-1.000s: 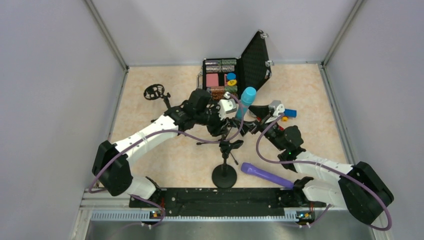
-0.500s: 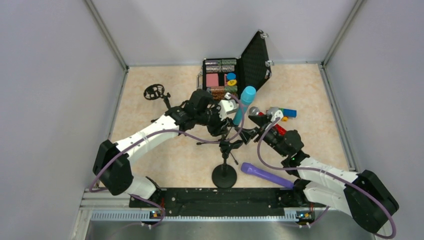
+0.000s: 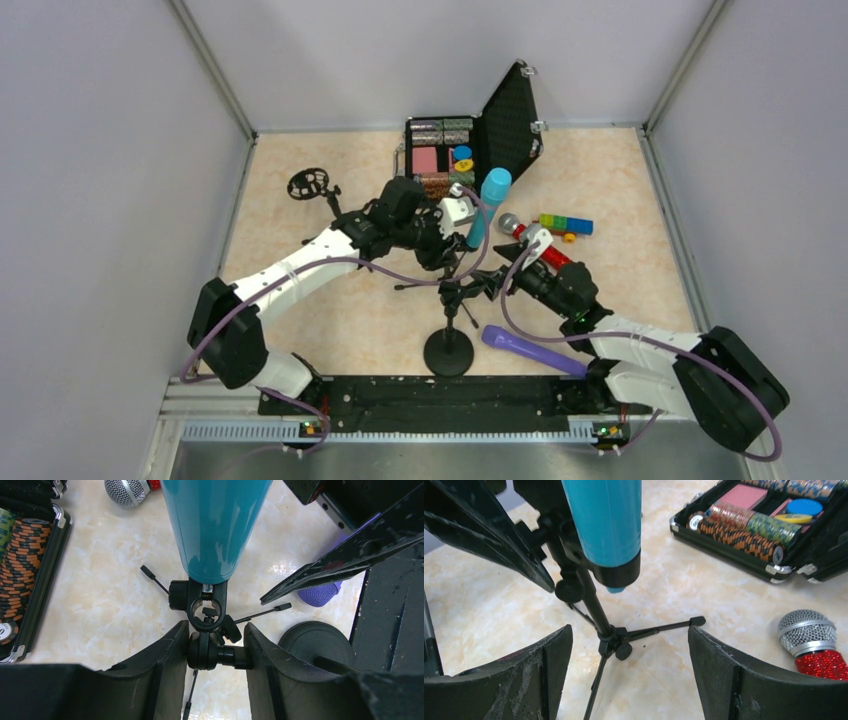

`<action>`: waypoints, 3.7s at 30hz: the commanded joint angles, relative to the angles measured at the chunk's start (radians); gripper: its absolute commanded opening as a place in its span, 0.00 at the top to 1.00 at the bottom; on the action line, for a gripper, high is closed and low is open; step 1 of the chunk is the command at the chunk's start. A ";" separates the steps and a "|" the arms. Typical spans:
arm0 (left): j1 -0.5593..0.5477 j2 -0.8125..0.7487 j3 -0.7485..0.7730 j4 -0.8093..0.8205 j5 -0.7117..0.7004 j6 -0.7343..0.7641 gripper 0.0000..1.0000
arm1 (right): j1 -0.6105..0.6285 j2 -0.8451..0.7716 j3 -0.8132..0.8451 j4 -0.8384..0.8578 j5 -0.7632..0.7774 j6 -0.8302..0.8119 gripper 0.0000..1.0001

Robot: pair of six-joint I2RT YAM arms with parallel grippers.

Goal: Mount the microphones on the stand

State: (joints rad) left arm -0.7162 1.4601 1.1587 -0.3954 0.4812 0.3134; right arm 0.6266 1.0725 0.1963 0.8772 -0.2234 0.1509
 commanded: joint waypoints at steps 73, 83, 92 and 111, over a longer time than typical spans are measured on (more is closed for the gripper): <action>-0.081 -0.218 0.080 0.316 -0.099 -0.168 1.00 | 0.082 0.613 0.107 0.675 -0.070 -0.171 0.51; -0.084 -0.243 0.123 0.325 -0.090 -0.176 1.00 | 0.082 0.626 0.096 0.674 -0.016 -0.158 0.52; -0.085 -0.269 0.137 0.360 -0.073 -0.202 1.00 | 0.081 0.626 0.091 0.662 0.017 -0.146 0.58; -0.118 -0.247 0.200 0.400 -0.343 -0.260 1.00 | 0.105 0.599 0.117 0.550 0.099 -0.177 0.75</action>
State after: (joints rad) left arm -0.8330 1.2587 1.2732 -0.1642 0.2283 0.0761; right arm 0.7181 1.6814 0.3027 1.4525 -0.1539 -0.0010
